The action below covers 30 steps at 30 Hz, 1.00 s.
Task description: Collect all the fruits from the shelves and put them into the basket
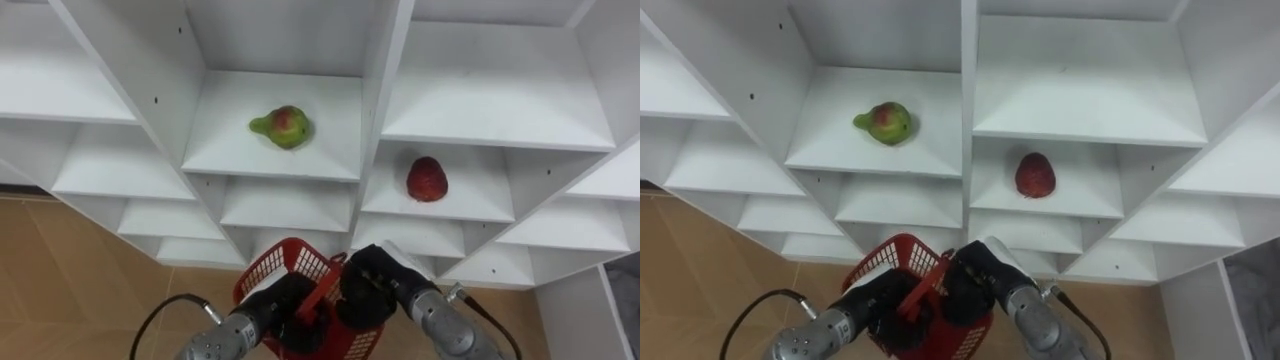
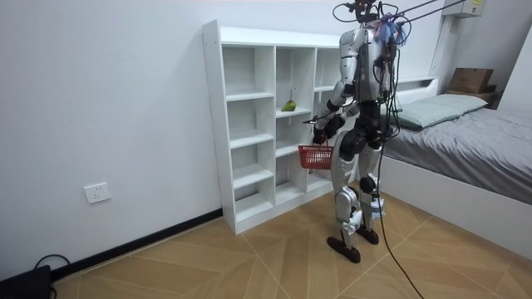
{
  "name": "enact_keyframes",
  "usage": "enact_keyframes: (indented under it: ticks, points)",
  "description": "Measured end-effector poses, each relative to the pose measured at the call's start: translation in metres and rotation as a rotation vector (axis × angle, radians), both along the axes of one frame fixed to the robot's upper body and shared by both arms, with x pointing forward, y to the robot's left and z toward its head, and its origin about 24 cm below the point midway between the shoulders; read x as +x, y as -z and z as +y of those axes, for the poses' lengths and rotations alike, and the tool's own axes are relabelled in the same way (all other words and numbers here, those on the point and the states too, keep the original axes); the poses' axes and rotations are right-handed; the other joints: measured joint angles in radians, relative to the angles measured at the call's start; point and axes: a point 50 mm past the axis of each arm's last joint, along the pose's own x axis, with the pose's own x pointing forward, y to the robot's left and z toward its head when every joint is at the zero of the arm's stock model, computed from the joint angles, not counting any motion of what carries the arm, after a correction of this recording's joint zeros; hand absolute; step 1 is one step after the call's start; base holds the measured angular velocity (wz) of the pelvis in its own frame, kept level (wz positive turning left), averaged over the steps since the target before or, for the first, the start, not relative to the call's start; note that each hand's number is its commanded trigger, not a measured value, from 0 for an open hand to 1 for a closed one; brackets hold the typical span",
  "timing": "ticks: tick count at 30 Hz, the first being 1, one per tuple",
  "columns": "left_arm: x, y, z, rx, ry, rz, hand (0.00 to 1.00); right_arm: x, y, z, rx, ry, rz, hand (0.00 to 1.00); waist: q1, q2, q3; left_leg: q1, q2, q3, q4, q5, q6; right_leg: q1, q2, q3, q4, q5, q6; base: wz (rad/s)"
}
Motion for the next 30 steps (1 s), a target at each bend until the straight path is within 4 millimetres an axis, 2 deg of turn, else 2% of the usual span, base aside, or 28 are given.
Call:
enact_keyframes:
  ticks: [9, 30]
  points:
    - [0.007, -0.010, -0.006, -0.022, 0.005, -0.053, 1.00, -0.007, 0.010, -0.003, -0.026, 0.001, 0.054, 1.00, 0.000, 0.001, -0.0004, 0.001, 0.000, -0.008, 0.000, 0.000, 0.000, 0.001, 0.001, -0.001, 0.000, 0.000, 0.000, 0.00]
    - [0.005, -0.009, -0.010, -0.021, 0.018, -0.055, 1.00, -0.014, 0.021, -0.015, -0.069, 0.039, 0.097, 1.00, -0.003, 0.006, -0.0041, 0.003, 0.000, -0.011, 0.002, 0.000, 0.000, 0.004, 0.007, -0.003, 0.006, 0.000, 0.000, 0.00]
